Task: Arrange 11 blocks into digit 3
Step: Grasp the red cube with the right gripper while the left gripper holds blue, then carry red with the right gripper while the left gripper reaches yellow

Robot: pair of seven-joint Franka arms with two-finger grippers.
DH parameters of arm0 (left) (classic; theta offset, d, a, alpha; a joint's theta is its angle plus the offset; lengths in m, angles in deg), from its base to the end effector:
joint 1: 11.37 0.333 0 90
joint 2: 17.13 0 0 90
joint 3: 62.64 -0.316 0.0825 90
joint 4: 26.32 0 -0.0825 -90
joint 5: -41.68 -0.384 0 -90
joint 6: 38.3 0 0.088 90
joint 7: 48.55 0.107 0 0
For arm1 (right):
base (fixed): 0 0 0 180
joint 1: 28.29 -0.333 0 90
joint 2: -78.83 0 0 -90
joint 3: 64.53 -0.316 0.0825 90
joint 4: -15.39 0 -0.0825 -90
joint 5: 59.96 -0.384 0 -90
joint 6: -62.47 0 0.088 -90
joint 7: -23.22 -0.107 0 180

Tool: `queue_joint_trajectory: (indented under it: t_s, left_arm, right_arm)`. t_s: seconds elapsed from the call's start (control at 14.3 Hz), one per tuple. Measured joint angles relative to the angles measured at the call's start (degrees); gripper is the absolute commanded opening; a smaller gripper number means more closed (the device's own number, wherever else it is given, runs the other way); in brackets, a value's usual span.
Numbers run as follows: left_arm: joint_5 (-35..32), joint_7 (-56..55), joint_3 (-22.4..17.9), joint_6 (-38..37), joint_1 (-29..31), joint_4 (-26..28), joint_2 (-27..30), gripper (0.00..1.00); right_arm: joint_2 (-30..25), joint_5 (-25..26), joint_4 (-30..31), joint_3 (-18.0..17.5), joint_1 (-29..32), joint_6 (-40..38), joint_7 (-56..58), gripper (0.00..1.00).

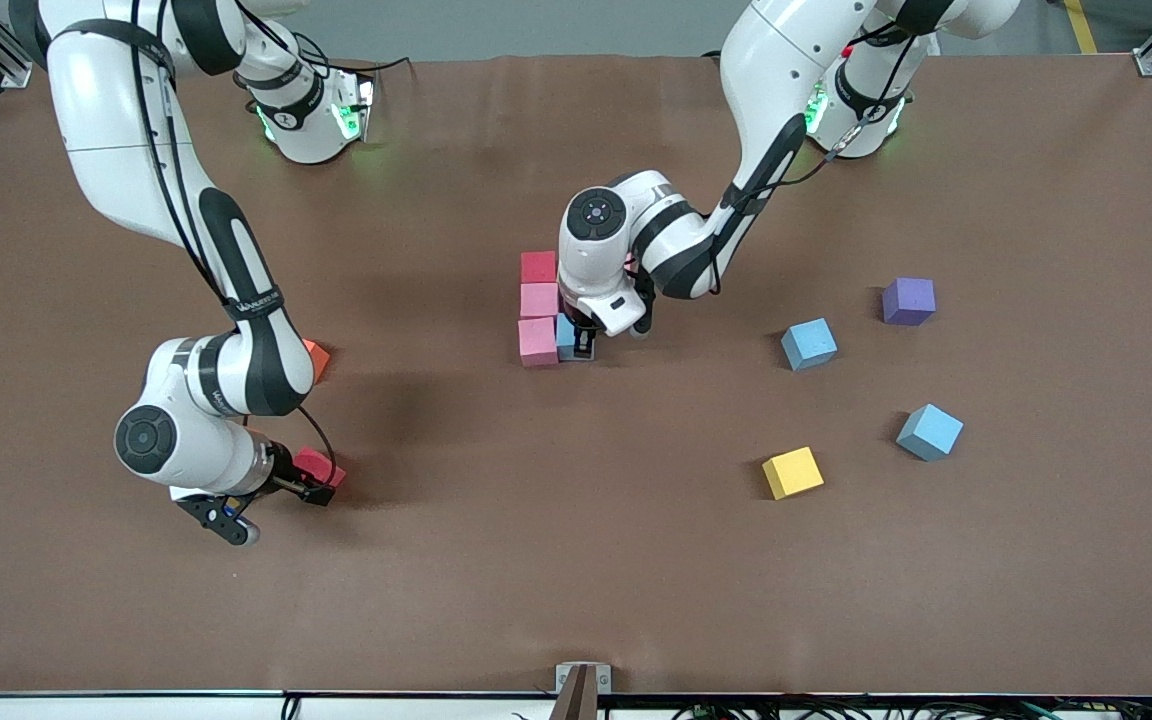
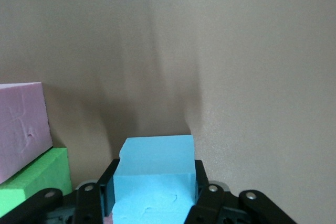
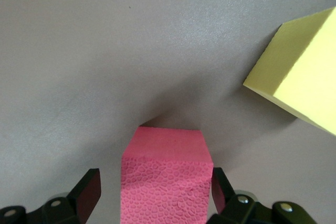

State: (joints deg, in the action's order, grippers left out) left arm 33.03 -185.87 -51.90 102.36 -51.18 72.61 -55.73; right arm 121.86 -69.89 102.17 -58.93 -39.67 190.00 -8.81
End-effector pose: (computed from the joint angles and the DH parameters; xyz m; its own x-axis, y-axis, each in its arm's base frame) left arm 0.4395 -0.5147 0.2056 0.1265 0.9901 -0.0606 0.9915 -0.1244 0.0380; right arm 0.7026 0.0874 0.2168 0.8558 -0.5130 -0.0671 -0.5159 -0.8558 -0.0369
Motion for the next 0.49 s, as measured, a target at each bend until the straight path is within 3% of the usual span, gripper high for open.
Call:
queue_joint_trajectory:
  t_s: [0.49]
  left_arm:
    - [0.0,0.3,0.0,0.1,0.0,-0.6,-0.3,0.11]
  right_arm:
    - [0.5,0.0,0.0,0.0,0.7,1.3,0.0,0.54]
